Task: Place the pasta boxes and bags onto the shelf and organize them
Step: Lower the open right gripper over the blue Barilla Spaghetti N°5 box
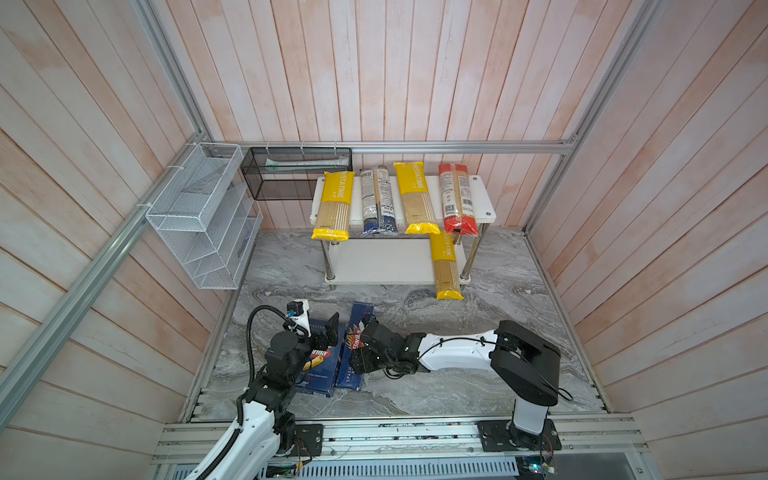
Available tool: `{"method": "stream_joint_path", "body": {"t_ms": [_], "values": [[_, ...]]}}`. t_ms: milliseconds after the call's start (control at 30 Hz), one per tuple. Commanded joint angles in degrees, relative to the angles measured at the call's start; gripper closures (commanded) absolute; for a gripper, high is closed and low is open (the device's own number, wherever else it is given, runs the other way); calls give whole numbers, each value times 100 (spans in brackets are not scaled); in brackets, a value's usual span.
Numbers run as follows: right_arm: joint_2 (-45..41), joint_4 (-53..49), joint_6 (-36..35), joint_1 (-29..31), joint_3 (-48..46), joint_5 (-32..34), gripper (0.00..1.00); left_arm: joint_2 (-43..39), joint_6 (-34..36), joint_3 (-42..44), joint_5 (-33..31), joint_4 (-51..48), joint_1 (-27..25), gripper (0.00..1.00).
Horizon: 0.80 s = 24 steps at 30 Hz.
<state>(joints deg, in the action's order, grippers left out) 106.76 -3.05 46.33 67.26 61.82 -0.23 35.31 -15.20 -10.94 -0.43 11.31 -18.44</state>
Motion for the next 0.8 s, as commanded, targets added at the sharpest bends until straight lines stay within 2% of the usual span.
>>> {"method": "stream_joint_path", "body": {"t_ms": [0, 767], "values": [[236, -539, 46, 63, 259, 147, 18, 4, 44, -187, -35, -6, 15, 0], [306, -2164, 62, -2, 254, 751, 17, -20, 52, -181, -10, 4, 16, 0]]}}
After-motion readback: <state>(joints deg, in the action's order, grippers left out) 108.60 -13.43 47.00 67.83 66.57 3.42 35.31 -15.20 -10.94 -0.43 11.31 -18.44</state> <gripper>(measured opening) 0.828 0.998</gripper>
